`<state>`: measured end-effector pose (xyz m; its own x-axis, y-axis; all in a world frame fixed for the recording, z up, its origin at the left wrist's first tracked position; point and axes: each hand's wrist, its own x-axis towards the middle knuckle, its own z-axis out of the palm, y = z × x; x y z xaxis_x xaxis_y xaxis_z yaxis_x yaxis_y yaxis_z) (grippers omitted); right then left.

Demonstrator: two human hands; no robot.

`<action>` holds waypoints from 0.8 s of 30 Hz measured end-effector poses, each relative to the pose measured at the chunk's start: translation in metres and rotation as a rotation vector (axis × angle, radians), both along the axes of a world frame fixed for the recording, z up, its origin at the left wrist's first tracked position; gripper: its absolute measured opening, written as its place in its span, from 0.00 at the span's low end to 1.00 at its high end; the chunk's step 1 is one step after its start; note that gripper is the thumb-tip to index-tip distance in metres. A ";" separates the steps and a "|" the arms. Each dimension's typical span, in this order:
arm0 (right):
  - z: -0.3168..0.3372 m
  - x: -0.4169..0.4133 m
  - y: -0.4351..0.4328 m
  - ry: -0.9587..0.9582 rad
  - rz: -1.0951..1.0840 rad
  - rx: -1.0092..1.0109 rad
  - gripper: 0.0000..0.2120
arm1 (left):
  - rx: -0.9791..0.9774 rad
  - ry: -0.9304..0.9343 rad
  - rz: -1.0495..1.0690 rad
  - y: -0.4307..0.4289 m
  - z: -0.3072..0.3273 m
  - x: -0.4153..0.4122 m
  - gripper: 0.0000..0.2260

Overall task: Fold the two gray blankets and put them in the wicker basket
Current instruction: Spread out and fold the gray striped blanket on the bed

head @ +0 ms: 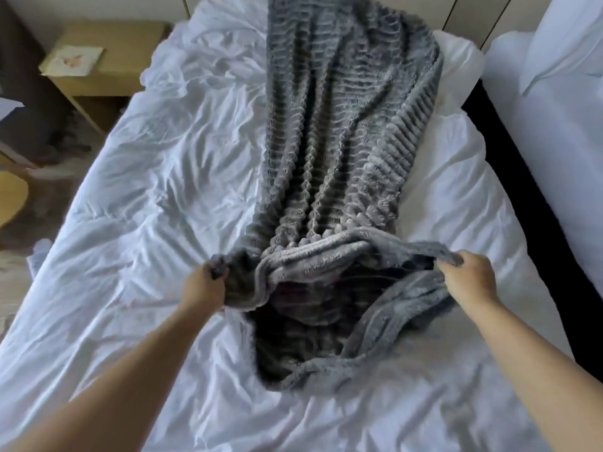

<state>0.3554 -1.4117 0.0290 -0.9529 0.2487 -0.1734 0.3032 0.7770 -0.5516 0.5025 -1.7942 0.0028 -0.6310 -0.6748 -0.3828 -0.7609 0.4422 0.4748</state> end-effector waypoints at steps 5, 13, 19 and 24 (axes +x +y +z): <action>-0.092 -0.037 -0.032 -0.416 0.194 0.142 0.40 | -0.036 -0.161 -0.287 0.045 -0.080 -0.056 0.30; -0.202 -0.006 -0.052 -0.711 0.662 0.446 0.13 | -0.303 -0.965 -1.271 0.078 -0.169 -0.046 0.16; -0.175 0.052 -0.055 -0.895 0.851 0.477 0.13 | -0.090 -1.010 -1.231 0.085 -0.130 -0.018 0.10; -0.146 0.156 -0.052 -1.139 1.049 0.531 0.09 | 0.052 -1.198 -1.389 0.104 -0.110 0.062 0.16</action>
<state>0.5119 -1.4641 -0.1166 -0.1804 -0.1297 -0.9750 -0.4093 0.9113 -0.0455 0.5642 -1.6898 -0.1073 -0.0616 0.0616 -0.9962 0.1985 0.9789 0.0483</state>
